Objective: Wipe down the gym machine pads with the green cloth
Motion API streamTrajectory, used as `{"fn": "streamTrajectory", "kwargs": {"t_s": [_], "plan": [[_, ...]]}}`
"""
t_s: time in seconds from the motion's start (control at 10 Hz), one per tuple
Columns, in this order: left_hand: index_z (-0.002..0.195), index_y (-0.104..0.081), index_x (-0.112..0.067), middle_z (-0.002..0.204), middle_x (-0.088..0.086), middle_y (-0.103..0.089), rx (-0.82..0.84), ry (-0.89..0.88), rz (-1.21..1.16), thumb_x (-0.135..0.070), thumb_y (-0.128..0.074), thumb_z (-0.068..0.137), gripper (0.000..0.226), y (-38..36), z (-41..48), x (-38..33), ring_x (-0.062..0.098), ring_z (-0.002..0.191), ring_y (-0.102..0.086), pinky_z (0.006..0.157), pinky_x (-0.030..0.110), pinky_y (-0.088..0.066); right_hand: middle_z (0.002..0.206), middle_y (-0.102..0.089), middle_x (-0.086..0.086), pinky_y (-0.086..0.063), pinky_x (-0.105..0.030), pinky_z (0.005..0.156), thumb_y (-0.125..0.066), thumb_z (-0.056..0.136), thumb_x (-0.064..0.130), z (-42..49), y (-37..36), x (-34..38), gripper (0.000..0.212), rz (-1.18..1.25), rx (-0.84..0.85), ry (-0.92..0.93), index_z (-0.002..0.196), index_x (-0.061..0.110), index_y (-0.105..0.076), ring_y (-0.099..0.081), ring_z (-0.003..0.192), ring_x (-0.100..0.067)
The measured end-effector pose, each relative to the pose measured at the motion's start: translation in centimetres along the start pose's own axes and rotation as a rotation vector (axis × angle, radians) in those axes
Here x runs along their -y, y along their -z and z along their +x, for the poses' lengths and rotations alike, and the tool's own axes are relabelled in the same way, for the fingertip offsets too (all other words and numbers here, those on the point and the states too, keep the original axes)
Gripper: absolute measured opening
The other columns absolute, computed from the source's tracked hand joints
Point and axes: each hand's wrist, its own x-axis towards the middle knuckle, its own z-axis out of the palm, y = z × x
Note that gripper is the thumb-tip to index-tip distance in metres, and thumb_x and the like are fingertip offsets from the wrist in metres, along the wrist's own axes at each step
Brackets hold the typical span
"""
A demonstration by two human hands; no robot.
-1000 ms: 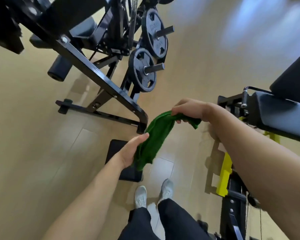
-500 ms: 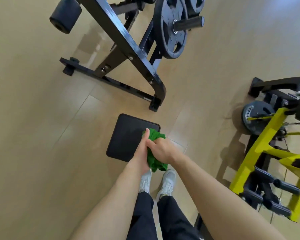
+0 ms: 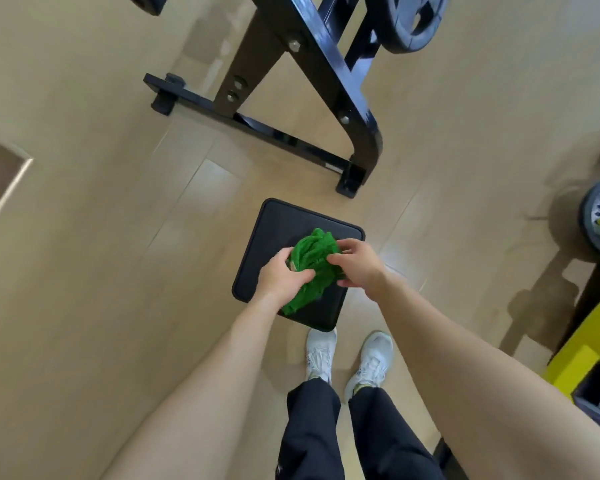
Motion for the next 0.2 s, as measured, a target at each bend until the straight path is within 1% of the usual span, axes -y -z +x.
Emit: {"fn": "streamTrajectory", "kwargs": {"t_s": [0.1,0.2], "plan": [[0.154,-0.039,-0.022,0.149,0.004,-0.052,-0.145,0.070,0.143,-0.035,-0.072,0.089,0.074,1.1,0.1,2.0,0.026,0.135,-0.051,0.108,0.040,-0.043,0.131,-0.062,-0.010,-0.050,-0.037,0.096,-0.050,0.095,0.032,-0.6,-1.5,-0.4,0.046,-0.378,-0.132,0.058,0.137,0.015,-0.056,-0.061,0.118,-0.031],[0.153,-0.040,-0.023,0.149,0.003,-0.054,-0.134,0.076,0.150,-0.036,-0.066,0.092,0.067,2.3,-1.1,1.9,0.027,0.131,-0.055,0.107,0.040,-0.045,0.114,-0.065,-0.013,-0.047,-0.036,0.083,-0.044,0.094,0.030,-2.6,-0.5,-0.6,0.033,-0.439,-0.158,0.059,0.115,0.013,-0.062,-0.061,0.104,-0.034]]}}
